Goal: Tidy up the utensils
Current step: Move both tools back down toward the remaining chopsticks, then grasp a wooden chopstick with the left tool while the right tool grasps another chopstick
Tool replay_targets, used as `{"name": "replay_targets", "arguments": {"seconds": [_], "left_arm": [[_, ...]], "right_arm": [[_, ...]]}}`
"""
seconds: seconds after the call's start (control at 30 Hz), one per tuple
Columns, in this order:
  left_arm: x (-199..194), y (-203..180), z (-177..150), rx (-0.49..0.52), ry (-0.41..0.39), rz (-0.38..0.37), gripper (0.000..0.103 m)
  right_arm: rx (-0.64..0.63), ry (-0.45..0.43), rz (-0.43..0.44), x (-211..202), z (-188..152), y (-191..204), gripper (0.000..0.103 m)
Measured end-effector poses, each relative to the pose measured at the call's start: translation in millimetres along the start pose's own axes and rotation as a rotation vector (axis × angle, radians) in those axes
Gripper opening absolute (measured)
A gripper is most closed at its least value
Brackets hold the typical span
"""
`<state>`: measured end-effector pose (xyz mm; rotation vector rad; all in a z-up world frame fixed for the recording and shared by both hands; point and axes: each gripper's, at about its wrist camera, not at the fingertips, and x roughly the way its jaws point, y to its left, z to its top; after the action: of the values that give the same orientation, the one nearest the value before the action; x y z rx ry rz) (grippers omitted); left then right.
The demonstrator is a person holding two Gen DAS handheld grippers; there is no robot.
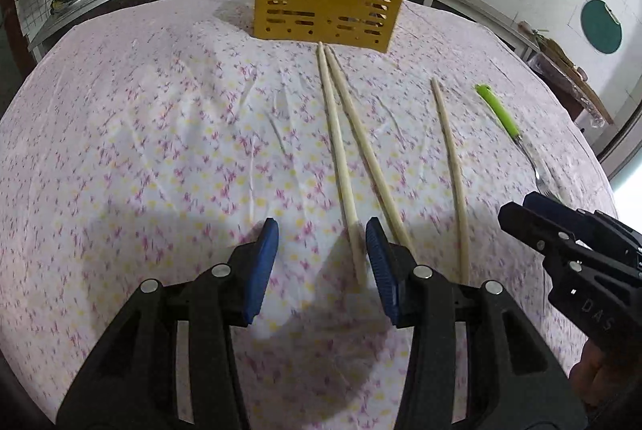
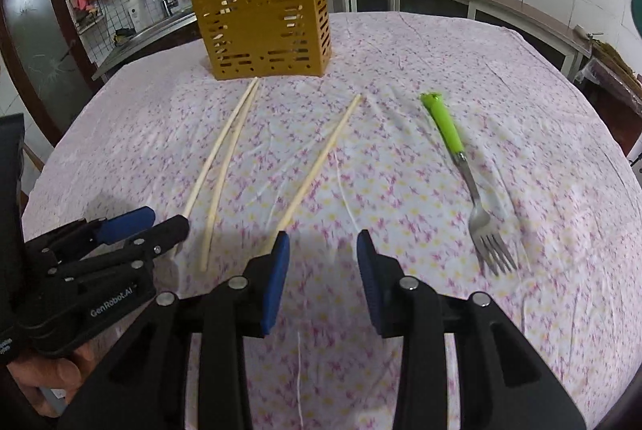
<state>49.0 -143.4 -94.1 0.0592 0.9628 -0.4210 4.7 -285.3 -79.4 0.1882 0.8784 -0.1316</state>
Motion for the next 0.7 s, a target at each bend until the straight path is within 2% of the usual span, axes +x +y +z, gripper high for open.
{"name": "replay_targets", "arguments": {"seconds": [0.27, 0.4, 0.7], "left_arm": [[23.0, 2.5, 32.0, 0.015, 0.014, 0.034, 0.044], [40.4, 8.6, 59.5, 0.015, 0.028, 0.038, 0.044], [82.0, 18.4, 121.0, 0.006, 0.050, 0.036, 0.044]], "right_arm": [[0.009, 0.062, 0.017, 43.9, 26.9, 3.8, 0.035], [0.020, 0.060, -0.012, 61.6, 46.7, -5.6, 0.035], [0.025, 0.088, -0.007, 96.2, 95.3, -24.8, 0.032]]}}
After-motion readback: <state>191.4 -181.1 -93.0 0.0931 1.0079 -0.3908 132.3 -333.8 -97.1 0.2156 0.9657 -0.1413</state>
